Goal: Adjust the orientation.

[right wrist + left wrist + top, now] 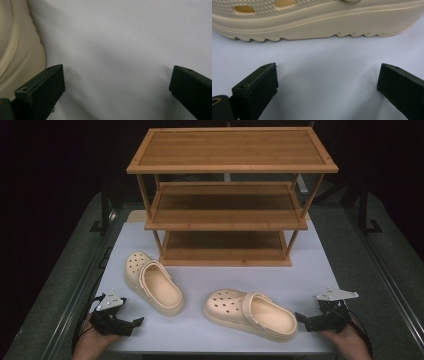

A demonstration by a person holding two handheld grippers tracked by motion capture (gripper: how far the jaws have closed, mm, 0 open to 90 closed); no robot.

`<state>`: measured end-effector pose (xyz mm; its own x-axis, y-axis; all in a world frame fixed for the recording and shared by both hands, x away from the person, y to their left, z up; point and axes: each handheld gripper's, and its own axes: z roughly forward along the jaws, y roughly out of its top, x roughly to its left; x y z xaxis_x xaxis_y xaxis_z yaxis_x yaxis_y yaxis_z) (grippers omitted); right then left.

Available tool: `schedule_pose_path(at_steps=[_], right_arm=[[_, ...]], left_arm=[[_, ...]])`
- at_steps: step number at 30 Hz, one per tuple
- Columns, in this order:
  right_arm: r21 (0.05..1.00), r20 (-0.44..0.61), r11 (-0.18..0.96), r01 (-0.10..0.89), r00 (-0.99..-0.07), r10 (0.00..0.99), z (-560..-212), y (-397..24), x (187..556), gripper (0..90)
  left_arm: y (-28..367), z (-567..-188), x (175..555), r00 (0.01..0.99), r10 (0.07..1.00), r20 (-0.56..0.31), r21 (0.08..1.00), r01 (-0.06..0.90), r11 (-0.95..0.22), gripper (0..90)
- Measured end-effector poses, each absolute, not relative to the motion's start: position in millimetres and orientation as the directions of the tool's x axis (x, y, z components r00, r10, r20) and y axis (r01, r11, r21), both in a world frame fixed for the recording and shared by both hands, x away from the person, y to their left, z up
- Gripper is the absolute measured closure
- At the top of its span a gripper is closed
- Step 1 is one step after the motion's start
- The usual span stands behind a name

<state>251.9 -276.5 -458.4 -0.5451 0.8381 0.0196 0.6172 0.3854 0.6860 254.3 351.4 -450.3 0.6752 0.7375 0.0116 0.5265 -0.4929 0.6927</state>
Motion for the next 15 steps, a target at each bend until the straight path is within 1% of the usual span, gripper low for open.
schedule_pose_path(at_steps=[8, 10, 11, 12, 13, 14, 15], right_arm=[[0.687, 0.019, 0.386, 0.616, -0.546, 0.838, -458.6, -276.6, 251.7, 0.0], [0.687, 0.019, 0.385, 0.616, -0.546, 0.838, -458.5, -276.7, 251.8, 0.0], [0.687, 0.020, 0.385, 0.616, -0.546, 0.838, -458.5, -276.7, 251.9, 0.0], [0.688, 0.021, 0.384, 0.616, -0.546, 0.838, -458.6, -276.7, 251.9, 0.0], [0.688, 0.021, 0.384, 0.616, -0.546, 0.838, -458.6, -276.7, 251.9, 0.0], [0.688, 0.020, 0.385, 0.615, -0.546, 0.838, -458.6, -276.7, 251.9, 0.0], [0.689, 0.020, 0.384, 0.615, -0.545, 0.838, -458.7, -276.7, 251.7, 0.0]], left_arm=[[351.6, -450.1, 254.4, 0.675, 0.738, 0.011, 0.693, 0.526, -0.493, 2.7], [352.3, -449.2, 254.9, 0.674, 0.738, 0.000, 0.692, 0.533, -0.487, 2.8], [353.1, -448.5, 255.3, 0.666, 0.745, -0.023, 0.697, 0.545, -0.466, 2.8], [355.4, -446.0, 255.6, 0.662, 0.748, -0.046, 0.702, 0.554, -0.447, 6.1], [355.4, -446.0, 255.6, 0.662, 0.748, -0.046, 0.702, 0.554, -0.447, 10.8], [356.8, -443.1, 255.7, 0.665, 0.745, -0.052, 0.705, 0.553, -0.444, 10.8], [357.2, -441.0, 255.9, 0.667, 0.744, -0.046, 0.708, 0.547, -0.447, 16.9]])
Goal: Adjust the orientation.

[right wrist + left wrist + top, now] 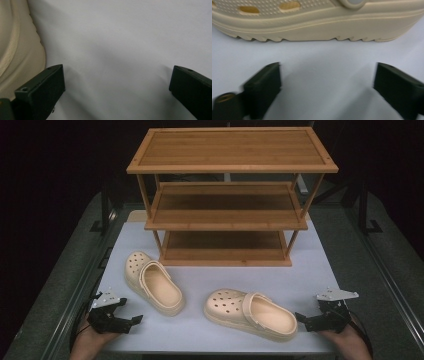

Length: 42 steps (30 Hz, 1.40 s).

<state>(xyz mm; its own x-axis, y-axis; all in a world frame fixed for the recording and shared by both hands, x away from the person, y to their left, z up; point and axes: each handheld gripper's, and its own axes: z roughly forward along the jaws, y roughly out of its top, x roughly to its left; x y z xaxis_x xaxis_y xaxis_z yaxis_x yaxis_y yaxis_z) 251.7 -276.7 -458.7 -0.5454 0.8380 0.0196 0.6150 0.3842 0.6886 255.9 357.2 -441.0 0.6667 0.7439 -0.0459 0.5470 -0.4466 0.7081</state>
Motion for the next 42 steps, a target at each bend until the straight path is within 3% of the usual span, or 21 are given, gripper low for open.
schedule_pose_path(at_steps=[2, 8, 11, 12, 14, 15, 17, 24, 42], right_arm=[[0.689, 0.020, 0.384, 0.615, -0.545, 0.838, -458.7, -276.6, 251.6, 0.0], [0.689, 0.019, 0.384, 0.615, -0.545, 0.838, -458.7, -276.6, 251.6, 0.0], [0.689, 0.020, 0.384, 0.615, -0.545, 0.838, -458.7, -276.7, 251.7, 0.0], [0.688, 0.020, 0.384, 0.615, -0.545, 0.838, -458.7, -276.7, 251.7, 0.0], [0.688, 0.020, 0.384, 0.615, -0.545, 0.838, -458.7, -276.7, 251.7, 0.0], [0.688, 0.020, 0.384, 0.615, -0.545, 0.838, -458.7, -276.7, 251.7, 0.0], [0.688, 0.020, 0.384, 0.615, -0.545, 0.838, -458.7, -276.7, 251.7, 0.0], [0.689, 0.022, 0.382, 0.616, -0.544, 0.838, -458.8, -276.7, 251.6, 0.0], [0.690, 0.022, 0.381, 0.615, -0.544, 0.839, -458.8, -276.8, 251.5, 0.0]], left_arm=[[357.6, -435.3, 257.1, 0.661, 0.750, -0.028, 0.719, 0.534, -0.444, 17.6], [360.8, -418.8, 262.3, 0.641, 0.767, -0.030, 0.747, 0.525, -0.409, 35.0], [362.5, -412.4, 267.3, 0.643, 0.765, -0.033, 0.749, 0.523, -0.407, 46.5], [363.7, -409.6, 271.0, 0.638, 0.769, -0.045, 0.749, 0.531, -0.396, 54.0], [364.7, -407.9, 273.7, 0.630, 0.775, -0.052, 0.747, 0.539, -0.388, 55.8], [365.6, -405.5, 277.0, 0.619, 0.783, -0.064, 0.743, 0.554, -0.376, 63.3], [366.1, -403.7, 279.2, 0.613, 0.788, -0.062, 0.743, 0.556, -0.374, 65.8], [370.9, -390.1, 293.1, 0.590, 0.802, -0.093, 0.750, 0.571, -0.333, 89.5], [372.6, -368.9, 338.8, 0.559, 0.825, -0.082, 0.755, 0.576, -0.315, 90.0]])
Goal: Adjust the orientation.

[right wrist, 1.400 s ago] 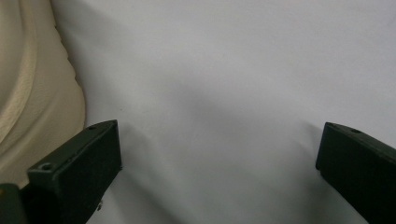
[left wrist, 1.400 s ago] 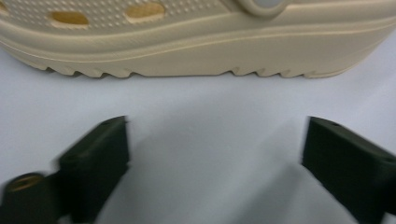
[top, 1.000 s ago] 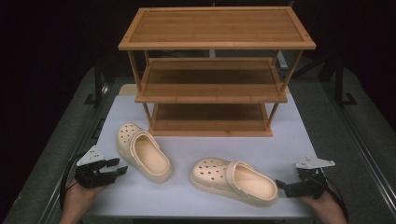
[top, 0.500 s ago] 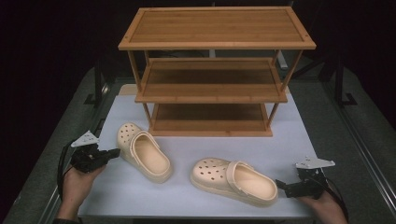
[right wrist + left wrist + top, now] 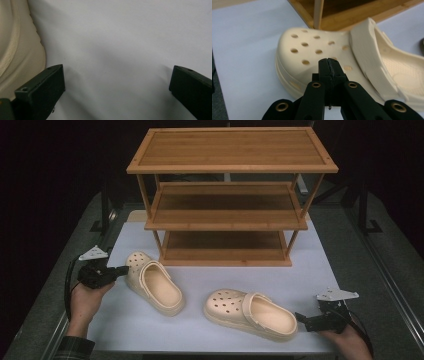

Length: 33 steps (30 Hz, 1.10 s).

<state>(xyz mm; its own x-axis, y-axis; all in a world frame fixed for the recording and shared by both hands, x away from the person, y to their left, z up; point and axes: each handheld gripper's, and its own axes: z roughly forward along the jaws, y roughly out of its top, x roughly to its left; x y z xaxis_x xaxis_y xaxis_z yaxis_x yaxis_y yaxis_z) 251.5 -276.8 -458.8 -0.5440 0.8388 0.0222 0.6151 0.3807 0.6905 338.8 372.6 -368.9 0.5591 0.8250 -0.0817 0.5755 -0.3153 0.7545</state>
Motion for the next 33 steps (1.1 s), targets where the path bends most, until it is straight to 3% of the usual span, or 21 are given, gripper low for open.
schedule_pose_path(at_steps=[15, 33], right_arm=[[0.691, 0.023, 0.380, 0.615, -0.544, 0.839, -458.9, -276.9, 251.5, 0.0], [0.692, 0.022, 0.380, 0.613, -0.544, 0.839, -459.0, -276.9, 251.3, 0.0]], left_arm=[[373.9, -364.6, 393.9, 0.516, 0.856, -0.025, 0.766, 0.560, -0.315, 90.0], [372.0, -396.6, 440.9, 0.473, 0.879, -0.064, 0.728, 0.625, -0.283, 90.0]])
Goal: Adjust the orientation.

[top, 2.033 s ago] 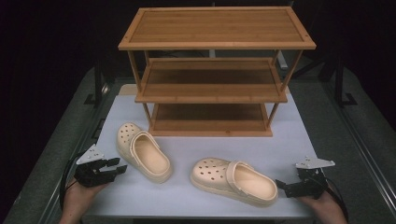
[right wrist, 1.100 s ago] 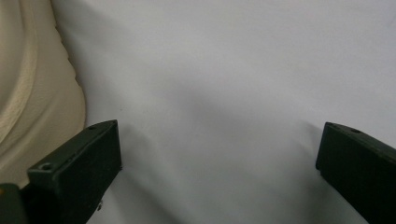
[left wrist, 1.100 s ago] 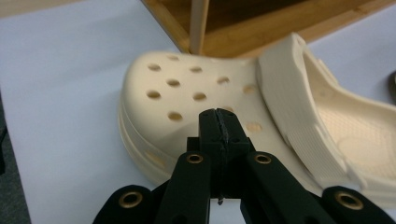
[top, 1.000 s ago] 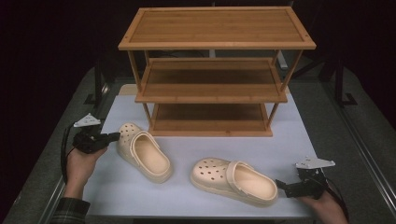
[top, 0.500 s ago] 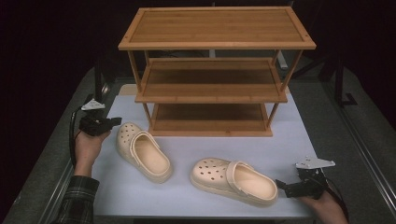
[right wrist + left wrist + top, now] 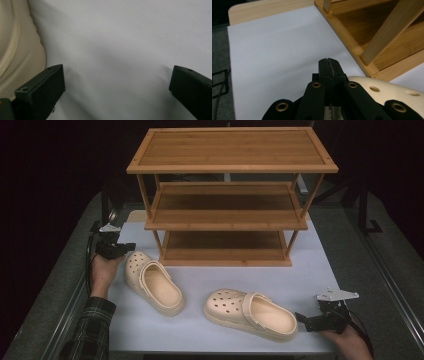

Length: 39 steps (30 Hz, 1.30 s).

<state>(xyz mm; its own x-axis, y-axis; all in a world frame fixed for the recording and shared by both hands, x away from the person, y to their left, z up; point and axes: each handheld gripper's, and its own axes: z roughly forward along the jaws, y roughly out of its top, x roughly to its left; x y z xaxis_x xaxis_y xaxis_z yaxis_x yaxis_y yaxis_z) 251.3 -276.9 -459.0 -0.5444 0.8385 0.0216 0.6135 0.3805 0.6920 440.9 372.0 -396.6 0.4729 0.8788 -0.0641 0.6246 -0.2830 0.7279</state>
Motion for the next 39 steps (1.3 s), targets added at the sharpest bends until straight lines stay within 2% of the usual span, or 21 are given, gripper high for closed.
schedule_pose_path(at_steps=[7, 15, 17, 25, 39], right_arm=[[0.692, 0.021, 0.381, 0.613, -0.545, 0.838, -459.0, -276.9, 251.3, 0.0], [0.692, 0.020, 0.382, 0.613, -0.544, 0.839, -459.0, -276.7, 251.2, 0.0], [0.692, 0.020, 0.382, 0.613, -0.544, 0.839, -459.0, -276.7, 251.3, 0.0], [0.691, 0.020, 0.382, 0.613, -0.544, 0.839, -459.0, -276.7, 251.3, 0.0], [0.692, 0.019, 0.382, 0.613, -0.545, 0.838, -459.0, -276.6, 251.3, 0.0]], left_arm=[[370.0, -401.3, 442.7, 0.480, 0.874, -0.081, 0.718, 0.636, -0.283, 90.0], [354.0, -400.9, 437.6, 0.548, 0.833, -0.073, 0.714, 0.612, -0.340, 90.0], [349.1, -400.3, 434.9, 0.559, 0.827, -0.058, 0.716, 0.601, -0.356, 90.0], [335.8, -404.3, 421.5, 0.602, 0.793, -0.098, 0.734, 0.582, -0.350, 90.0], [311.3, -403.3, 400.5, 0.670, 0.738, -0.083, 0.726, 0.548, -0.416, 90.0]])
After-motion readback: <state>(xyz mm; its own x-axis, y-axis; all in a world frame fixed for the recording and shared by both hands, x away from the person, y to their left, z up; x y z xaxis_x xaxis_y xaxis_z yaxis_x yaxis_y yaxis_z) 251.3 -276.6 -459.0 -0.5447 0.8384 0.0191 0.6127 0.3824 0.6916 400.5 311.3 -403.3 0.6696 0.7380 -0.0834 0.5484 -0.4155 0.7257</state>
